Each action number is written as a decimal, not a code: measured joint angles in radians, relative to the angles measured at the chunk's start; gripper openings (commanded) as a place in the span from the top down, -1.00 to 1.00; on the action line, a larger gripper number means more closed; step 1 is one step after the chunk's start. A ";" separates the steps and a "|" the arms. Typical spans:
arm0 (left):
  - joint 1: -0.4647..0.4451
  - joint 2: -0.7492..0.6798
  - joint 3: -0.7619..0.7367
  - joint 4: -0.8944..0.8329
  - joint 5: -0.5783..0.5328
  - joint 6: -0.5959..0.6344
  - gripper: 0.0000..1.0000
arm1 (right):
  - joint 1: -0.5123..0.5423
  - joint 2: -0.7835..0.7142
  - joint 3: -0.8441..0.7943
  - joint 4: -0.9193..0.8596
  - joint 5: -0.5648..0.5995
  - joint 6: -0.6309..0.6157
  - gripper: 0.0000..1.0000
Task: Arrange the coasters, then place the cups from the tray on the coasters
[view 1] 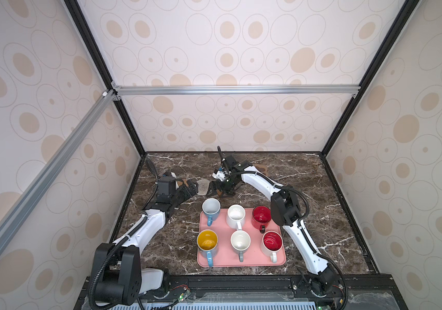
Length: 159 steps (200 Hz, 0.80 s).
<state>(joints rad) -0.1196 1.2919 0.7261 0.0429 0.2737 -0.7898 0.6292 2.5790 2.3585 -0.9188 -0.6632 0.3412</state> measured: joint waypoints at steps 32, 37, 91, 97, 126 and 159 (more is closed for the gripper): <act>0.000 -0.001 -0.002 0.002 0.000 -0.003 -1.00 | 0.000 0.000 -0.003 -0.020 0.017 -0.014 -1.00; 0.000 -0.002 -0.002 0.002 0.000 -0.003 -1.00 | 0.000 0.000 -0.003 -0.024 0.031 -0.014 -1.00; 0.000 -0.007 -0.003 0.002 -0.003 -0.003 -1.00 | 0.000 0.000 -0.003 -0.023 0.078 -0.012 -0.99; 0.000 -0.007 -0.003 0.002 -0.003 -0.003 -1.00 | 0.000 0.000 -0.002 -0.022 0.080 -0.011 -1.00; 0.000 -0.007 -0.003 0.002 -0.003 -0.003 -1.00 | 0.000 0.000 -0.001 -0.016 0.086 -0.008 -0.99; 0.000 -0.007 -0.003 0.002 -0.003 -0.004 -1.00 | 0.000 0.000 0.000 -0.015 0.087 -0.006 -1.00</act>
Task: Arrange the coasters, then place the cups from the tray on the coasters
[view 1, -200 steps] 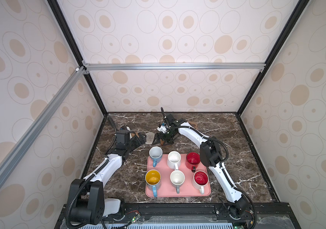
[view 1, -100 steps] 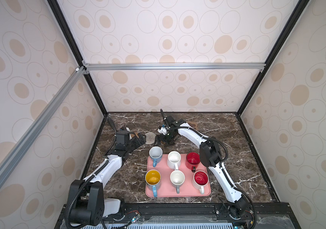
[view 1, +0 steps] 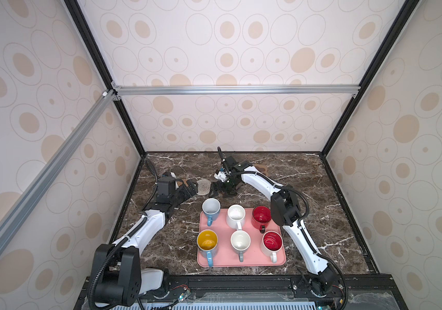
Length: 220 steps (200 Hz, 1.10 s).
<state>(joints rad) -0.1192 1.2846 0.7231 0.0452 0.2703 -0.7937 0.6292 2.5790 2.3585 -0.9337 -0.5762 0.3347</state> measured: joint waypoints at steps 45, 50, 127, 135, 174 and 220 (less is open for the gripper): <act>0.000 -0.006 0.000 -0.001 -0.004 0.000 -1.00 | -0.008 -0.024 -0.002 0.014 -0.008 0.003 -1.00; 0.000 -0.007 0.000 0.000 -0.005 0.000 -1.00 | -0.011 -0.037 -0.009 0.022 -0.011 0.006 -0.99; 0.002 -0.014 0.000 0.001 -0.006 0.000 -1.00 | -0.151 -0.227 -0.127 0.391 -0.056 0.220 -1.00; 0.002 -0.014 0.000 0.001 -0.006 0.000 -1.00 | -0.169 -0.217 -0.127 0.427 -0.053 0.251 -1.00; 0.002 -0.014 0.000 0.006 0.002 -0.003 -1.00 | -0.215 -0.114 -0.098 0.577 -0.024 0.388 -0.99; 0.002 -0.014 0.000 0.007 0.012 -0.003 -1.00 | -0.215 -0.013 -0.046 0.633 0.027 0.513 -1.00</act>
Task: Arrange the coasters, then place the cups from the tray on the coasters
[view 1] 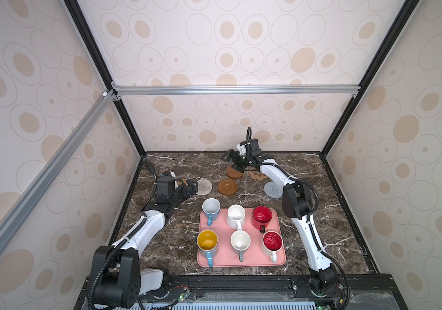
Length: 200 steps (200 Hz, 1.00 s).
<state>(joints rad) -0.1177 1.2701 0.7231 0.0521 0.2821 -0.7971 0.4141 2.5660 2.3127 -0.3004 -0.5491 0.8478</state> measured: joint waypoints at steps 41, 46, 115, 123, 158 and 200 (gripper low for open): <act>0.000 -0.019 -0.010 0.005 0.003 -0.003 -1.00 | -0.001 0.010 -0.018 0.043 0.093 0.094 -1.00; 0.000 -0.026 -0.013 0.006 0.004 -0.005 -1.00 | -0.001 0.010 -0.023 0.047 0.111 0.106 -0.99; 0.000 -0.053 -0.034 0.020 0.003 -0.016 -1.00 | -0.012 0.019 -0.049 -0.015 0.237 0.162 -1.00; 0.000 -0.053 -0.037 0.020 0.003 -0.017 -1.00 | -0.015 0.019 -0.051 -0.024 0.239 0.161 -0.99; 0.000 -0.053 -0.040 0.021 0.003 -0.018 -1.00 | -0.023 0.019 -0.052 -0.032 0.238 0.137 -0.99; 0.000 -0.053 -0.045 0.021 0.003 -0.018 -1.00 | -0.024 0.019 -0.052 -0.042 0.232 0.095 -1.00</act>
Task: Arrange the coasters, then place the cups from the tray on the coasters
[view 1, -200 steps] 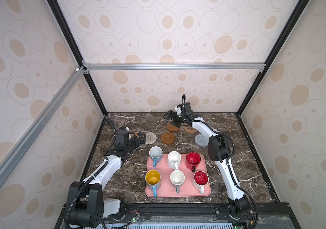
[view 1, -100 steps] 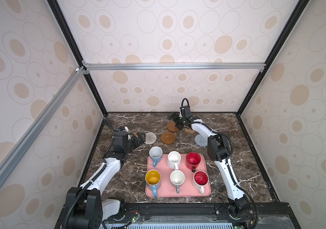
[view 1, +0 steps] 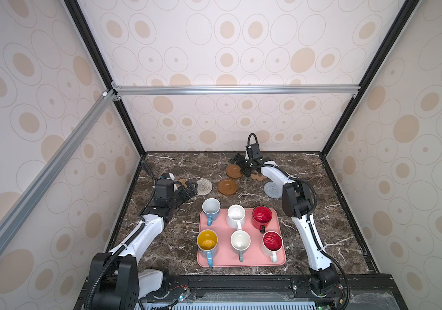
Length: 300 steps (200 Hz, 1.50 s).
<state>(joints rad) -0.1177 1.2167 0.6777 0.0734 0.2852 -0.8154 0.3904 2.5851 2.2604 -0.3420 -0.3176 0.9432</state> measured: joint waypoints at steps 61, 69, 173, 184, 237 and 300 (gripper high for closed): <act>0.000 0.000 0.000 0.001 0.000 0.000 -1.00 | 0.000 -0.025 0.000 -0.112 0.043 -0.093 -0.99; 0.000 0.000 0.000 0.000 0.000 0.000 -1.00 | 0.000 -0.029 0.000 -0.131 0.049 -0.106 -0.99; 0.000 0.001 0.000 0.000 0.001 0.000 -1.00 | -0.010 -0.204 -0.238 -0.272 0.114 -0.265 -1.00; 0.000 0.002 0.000 0.000 0.001 0.000 -1.00 | -0.015 -0.224 -0.268 -0.277 0.120 -0.279 -1.00; 0.000 0.004 0.000 0.000 0.002 0.000 -1.00 | -0.021 -0.280 -0.357 -0.288 0.131 -0.331 -1.00; 0.000 0.007 0.000 0.000 0.004 0.000 -1.00 | -0.019 -0.322 -0.431 -0.260 0.069 -0.371 -0.99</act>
<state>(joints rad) -0.1177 1.2240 0.6777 0.0734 0.2893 -0.8154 0.3714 2.2631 1.8297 -0.6018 -0.2485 0.5724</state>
